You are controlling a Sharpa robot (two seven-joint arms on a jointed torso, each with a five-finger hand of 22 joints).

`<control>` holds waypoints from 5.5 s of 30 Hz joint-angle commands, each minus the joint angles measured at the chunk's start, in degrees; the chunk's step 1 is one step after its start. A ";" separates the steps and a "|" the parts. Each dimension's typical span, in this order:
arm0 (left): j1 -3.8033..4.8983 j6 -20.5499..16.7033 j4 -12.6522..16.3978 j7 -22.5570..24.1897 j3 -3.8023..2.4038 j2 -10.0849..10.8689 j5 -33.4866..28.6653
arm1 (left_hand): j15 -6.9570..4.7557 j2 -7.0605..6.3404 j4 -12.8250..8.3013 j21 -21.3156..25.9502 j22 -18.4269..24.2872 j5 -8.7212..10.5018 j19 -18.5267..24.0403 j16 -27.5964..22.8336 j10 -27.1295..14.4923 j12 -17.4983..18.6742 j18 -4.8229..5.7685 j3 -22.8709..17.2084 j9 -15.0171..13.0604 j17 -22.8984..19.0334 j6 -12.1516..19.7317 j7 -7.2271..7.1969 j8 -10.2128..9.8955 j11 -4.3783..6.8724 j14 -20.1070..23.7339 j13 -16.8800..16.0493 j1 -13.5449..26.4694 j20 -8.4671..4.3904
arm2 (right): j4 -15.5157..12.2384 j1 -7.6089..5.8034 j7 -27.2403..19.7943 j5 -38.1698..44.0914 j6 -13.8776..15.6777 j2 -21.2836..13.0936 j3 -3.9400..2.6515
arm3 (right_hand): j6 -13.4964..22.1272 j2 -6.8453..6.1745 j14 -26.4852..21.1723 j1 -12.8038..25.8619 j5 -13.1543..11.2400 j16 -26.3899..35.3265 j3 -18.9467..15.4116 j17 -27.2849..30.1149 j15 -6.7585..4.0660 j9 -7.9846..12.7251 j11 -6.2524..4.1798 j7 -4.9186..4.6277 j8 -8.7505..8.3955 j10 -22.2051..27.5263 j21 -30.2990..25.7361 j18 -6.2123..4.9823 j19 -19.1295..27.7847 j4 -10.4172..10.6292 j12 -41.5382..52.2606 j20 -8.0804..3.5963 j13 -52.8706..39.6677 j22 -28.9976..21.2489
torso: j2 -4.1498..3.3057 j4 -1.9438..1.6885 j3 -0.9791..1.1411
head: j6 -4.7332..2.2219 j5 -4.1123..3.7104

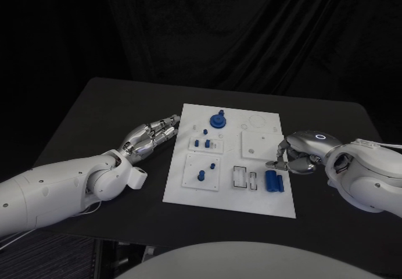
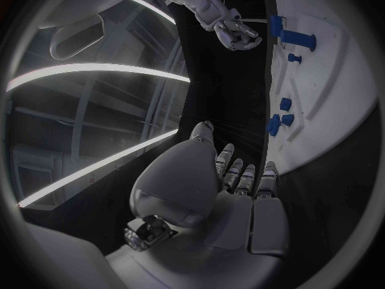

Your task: Assemble the parts on the task board

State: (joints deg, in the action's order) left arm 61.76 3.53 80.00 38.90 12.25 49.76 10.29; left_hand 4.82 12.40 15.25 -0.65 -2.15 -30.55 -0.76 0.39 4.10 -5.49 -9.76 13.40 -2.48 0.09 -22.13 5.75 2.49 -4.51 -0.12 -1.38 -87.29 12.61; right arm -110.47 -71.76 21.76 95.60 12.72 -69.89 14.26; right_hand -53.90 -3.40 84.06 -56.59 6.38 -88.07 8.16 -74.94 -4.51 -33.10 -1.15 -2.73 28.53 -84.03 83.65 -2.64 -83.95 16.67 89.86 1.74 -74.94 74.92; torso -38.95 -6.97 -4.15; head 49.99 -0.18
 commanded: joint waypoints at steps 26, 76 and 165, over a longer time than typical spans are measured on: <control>-0.44 0.88 -0.01 2.71 -0.05 0.24 -0.19 | 0.48 -0.02 0.07 -0.01 -0.11 -0.20 0.03 -0.39 0.28 -0.13 -0.61 -0.32 -0.07 -0.09 -0.04 0.53 0.28 -0.68 0.12 -0.04 -0.57 0.62 | -2.30 2.41 9.29 3.26 -6.77 0.21 0.01 | 0.68 -1.12 5.21 1.64 -0.54 0.00 0.75 -11.27 -0.99 -2.77 -0.11 0.12 1.38 -5.97 1.64 1.47 -4.20 0.17 0.14 -0.75 -15.06 13.57 | 0.04 -0.01 0.01 | 0.01 -1.19; -0.75 2.22 -0.55 0.39 -0.05 -0.02 -0.19 | 0.95 -0.04 -0.06 -0.05 -0.22 -0.17 -0.04 -0.39 0.28 -0.15 -0.63 -0.41 -0.03 -0.09 0.24 0.97 0.22 -1.29 0.12 -0.03 -0.72 0.97 | 0.93 5.85 5.98 3.26 -6.07 5.19 -0.01 | 1.51 -0.40 5.01 -1.71 1.30 0.44 2.06 -10.32 -0.29 -1.59 0.36 -0.59 -3.37 -5.97 1.05 1.30 -3.75 -0.21 0.14 -0.33 -15.06 13.30 | 0.04 -0.03 0.04 | 0.01 -1.34; -1.07 2.83 -1.15 -0.52 -0.05 -0.99 -0.20 | 1.78 0.25 -0.38 -0.14 -0.40 -0.24 -0.19 -0.39 0.62 -0.51 -0.65 -0.78 0.03 -0.09 0.89 1.28 0.10 -2.14 0.12 -0.08 -0.94 1.60 | 3.33 2.87 3.21 -39.19 -0.84 11.31 -0.03 | 2.83 1.21 4.63 0.61 14.34 1.04 4.81 -8.37 0.46 -5.56 0.78 -1.10 -4.87 -5.97 -0.75 0.72 -2.63 -0.15 0.14 0.52 -15.06 12.52 | 0.02 -0.02 0.01 | 0.01 -0.60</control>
State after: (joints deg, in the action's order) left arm 60.77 5.71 78.79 37.80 12.25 48.90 10.29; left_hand 6.25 12.63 14.77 -0.65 -2.47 -30.54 -0.96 0.39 4.71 -5.71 -9.74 12.91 -2.47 0.08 -21.40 6.87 2.49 -6.35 0.08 -1.41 -87.52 13.64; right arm -107.18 -69.03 24.49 56.59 13.26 -58.58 14.23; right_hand -51.33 -2.10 83.96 -56.65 21.21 -87.38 13.28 -74.91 -4.41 -38.70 -0.92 -3.63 24.01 -84.03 83.08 -1.80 -84.15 16.55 89.85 1.96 -74.94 74.91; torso -38.90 -7.05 -4.15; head 49.99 -0.81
